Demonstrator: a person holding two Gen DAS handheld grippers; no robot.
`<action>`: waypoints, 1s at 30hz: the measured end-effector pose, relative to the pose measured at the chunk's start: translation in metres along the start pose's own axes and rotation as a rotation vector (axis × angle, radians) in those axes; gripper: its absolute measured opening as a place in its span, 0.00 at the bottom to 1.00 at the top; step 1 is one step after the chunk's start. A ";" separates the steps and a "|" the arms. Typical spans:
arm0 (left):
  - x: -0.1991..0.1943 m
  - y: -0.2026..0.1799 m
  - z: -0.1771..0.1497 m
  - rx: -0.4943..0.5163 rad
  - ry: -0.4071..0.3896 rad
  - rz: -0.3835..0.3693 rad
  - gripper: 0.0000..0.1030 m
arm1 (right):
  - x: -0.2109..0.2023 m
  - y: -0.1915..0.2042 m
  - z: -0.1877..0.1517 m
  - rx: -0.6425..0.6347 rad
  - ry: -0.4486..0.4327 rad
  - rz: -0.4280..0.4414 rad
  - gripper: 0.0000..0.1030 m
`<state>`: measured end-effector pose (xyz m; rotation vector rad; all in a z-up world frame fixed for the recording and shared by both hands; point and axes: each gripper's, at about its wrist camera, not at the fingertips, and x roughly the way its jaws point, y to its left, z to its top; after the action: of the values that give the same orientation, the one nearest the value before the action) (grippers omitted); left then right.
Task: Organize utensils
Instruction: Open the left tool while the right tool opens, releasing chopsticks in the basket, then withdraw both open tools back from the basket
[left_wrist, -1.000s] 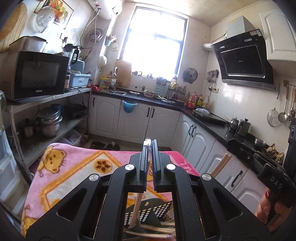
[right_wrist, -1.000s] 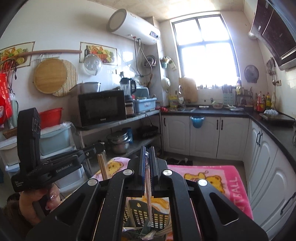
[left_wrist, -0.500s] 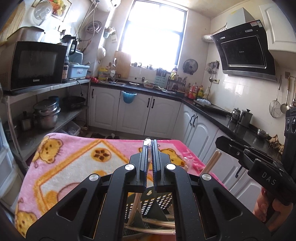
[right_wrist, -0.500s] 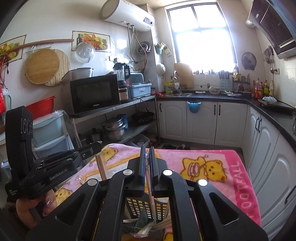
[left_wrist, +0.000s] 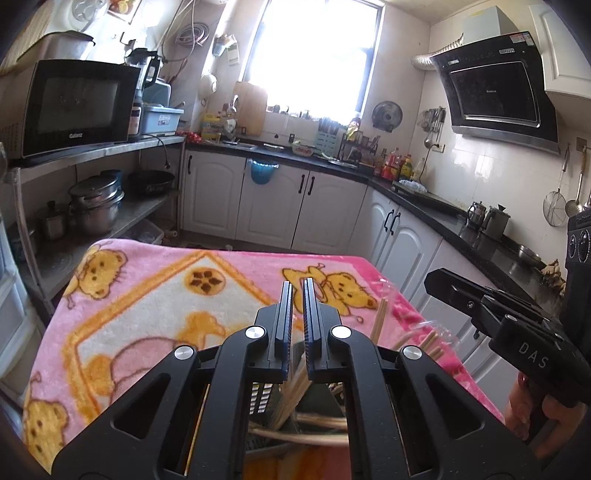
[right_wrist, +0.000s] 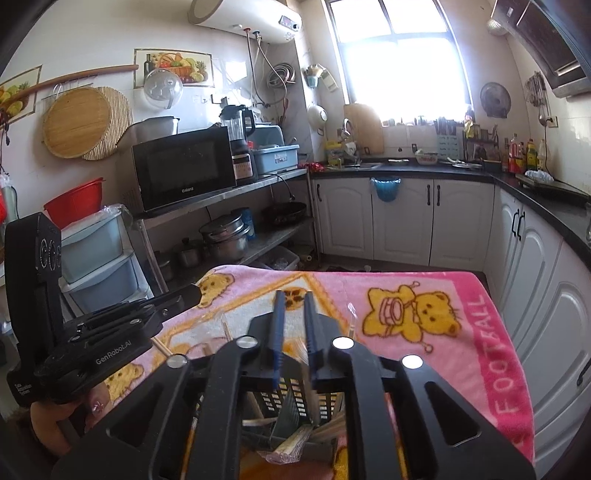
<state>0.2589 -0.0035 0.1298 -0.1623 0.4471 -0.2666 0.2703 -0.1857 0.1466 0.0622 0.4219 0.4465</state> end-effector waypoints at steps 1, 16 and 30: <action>-0.001 0.001 -0.001 0.000 0.005 0.005 0.04 | -0.001 0.000 -0.001 0.000 0.001 -0.002 0.15; -0.044 0.012 -0.011 -0.046 0.014 0.035 0.71 | -0.042 -0.004 -0.014 0.011 -0.020 -0.020 0.50; -0.075 0.016 -0.043 -0.084 0.036 0.075 0.90 | -0.079 0.011 -0.050 -0.044 -0.034 -0.049 0.80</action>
<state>0.1775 0.0291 0.1185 -0.2226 0.4999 -0.1770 0.1806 -0.2116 0.1328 0.0171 0.3790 0.4058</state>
